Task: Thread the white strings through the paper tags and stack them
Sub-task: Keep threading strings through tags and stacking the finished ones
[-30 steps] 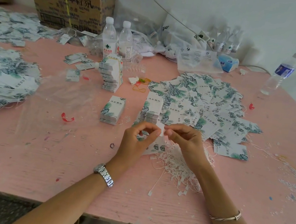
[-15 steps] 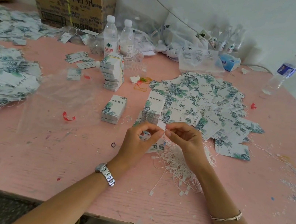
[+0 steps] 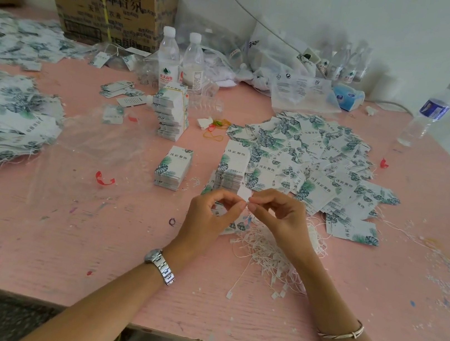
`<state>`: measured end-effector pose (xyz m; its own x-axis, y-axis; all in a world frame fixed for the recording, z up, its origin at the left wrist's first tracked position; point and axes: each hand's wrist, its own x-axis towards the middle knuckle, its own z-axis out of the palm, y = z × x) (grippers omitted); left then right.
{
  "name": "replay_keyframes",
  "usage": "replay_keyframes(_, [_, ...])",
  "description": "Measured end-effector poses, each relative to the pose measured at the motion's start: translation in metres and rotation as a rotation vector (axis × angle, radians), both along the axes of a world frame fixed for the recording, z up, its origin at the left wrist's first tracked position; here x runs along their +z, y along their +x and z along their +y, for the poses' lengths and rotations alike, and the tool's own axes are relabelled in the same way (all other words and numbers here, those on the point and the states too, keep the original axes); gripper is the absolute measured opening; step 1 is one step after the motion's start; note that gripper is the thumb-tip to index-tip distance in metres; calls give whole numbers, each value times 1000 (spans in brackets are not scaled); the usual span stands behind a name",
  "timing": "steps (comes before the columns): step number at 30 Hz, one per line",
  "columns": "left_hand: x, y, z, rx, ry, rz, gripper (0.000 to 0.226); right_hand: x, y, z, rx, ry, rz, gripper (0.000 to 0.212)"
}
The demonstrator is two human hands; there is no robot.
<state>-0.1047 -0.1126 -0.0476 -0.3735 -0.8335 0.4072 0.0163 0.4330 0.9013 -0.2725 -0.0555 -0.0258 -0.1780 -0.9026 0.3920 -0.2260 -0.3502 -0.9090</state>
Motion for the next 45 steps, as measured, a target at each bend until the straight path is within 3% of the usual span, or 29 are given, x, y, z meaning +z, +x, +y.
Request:
replay_keyframes(11, [2,0,1,-27,-40,-42,19,1,0,1,3,27,-36,7])
replay_keyframes(18, [1,-2,0,-16,-76,-67,1,0,1,0,44,67,-125,10])
replay_keyframes(26, [2,-1,2,-35,-123,-138,4,0,-3,-1,124,220,-215,6])
replay_keyframes(45, [2,2,2,-9,-166,-121,5,-3,-2,-3,161,191,-213,6])
